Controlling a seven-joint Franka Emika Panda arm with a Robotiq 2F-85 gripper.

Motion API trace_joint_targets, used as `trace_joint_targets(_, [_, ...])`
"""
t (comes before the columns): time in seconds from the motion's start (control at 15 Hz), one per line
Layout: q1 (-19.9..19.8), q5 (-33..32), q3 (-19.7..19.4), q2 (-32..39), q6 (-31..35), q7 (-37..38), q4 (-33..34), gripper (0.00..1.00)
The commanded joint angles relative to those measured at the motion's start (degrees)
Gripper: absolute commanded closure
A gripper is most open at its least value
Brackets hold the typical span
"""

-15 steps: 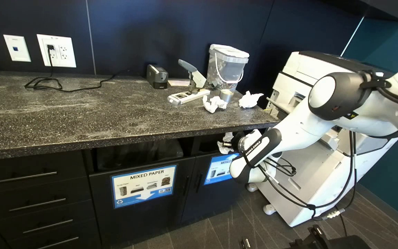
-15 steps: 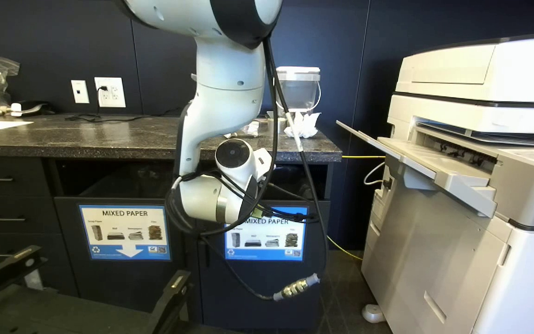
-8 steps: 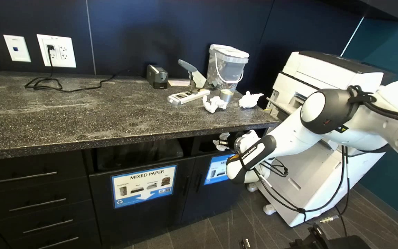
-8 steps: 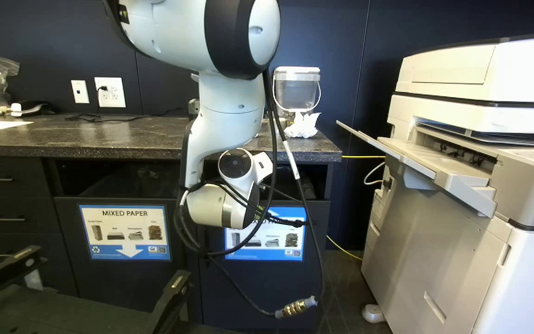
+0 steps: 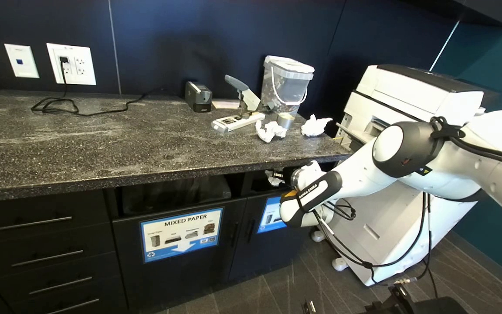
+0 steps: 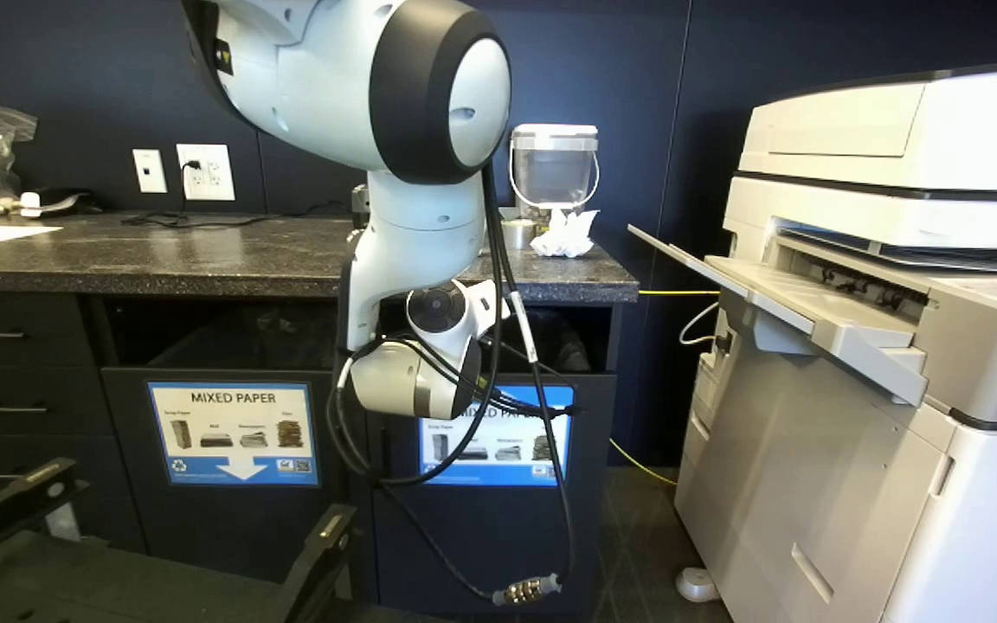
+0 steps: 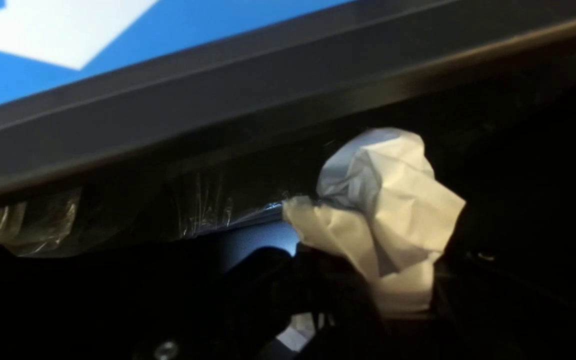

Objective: Put the papers in the bin to the right

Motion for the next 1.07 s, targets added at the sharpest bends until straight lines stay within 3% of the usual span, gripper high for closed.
trace_joint_targets(0.0, [1.0,-0.3,-1.1,0.0,1.5,2.1,1.2,0.81])
trace_joint_targets(0.2, [1.1,-0.2,-1.2,0.0,0.9,2.4,1.2,0.79])
trace_joint_targets(0.27, [1.0,-0.4,-1.2,0.0,0.8,2.6,1.1,0.55])
trace_joint_targets(0.4, [1.1,-0.3,-1.4,0.0,0.8,2.6,1.1,0.51])
trace_joint_targets(0.8, [1.3,-0.3,-1.6,0.0,0.7,2.6,1.1,0.05])
trace_joint_targets(1.0, [2.1,0.0,-2.6,-0.1,-0.8,1.6,1.5,0.00])
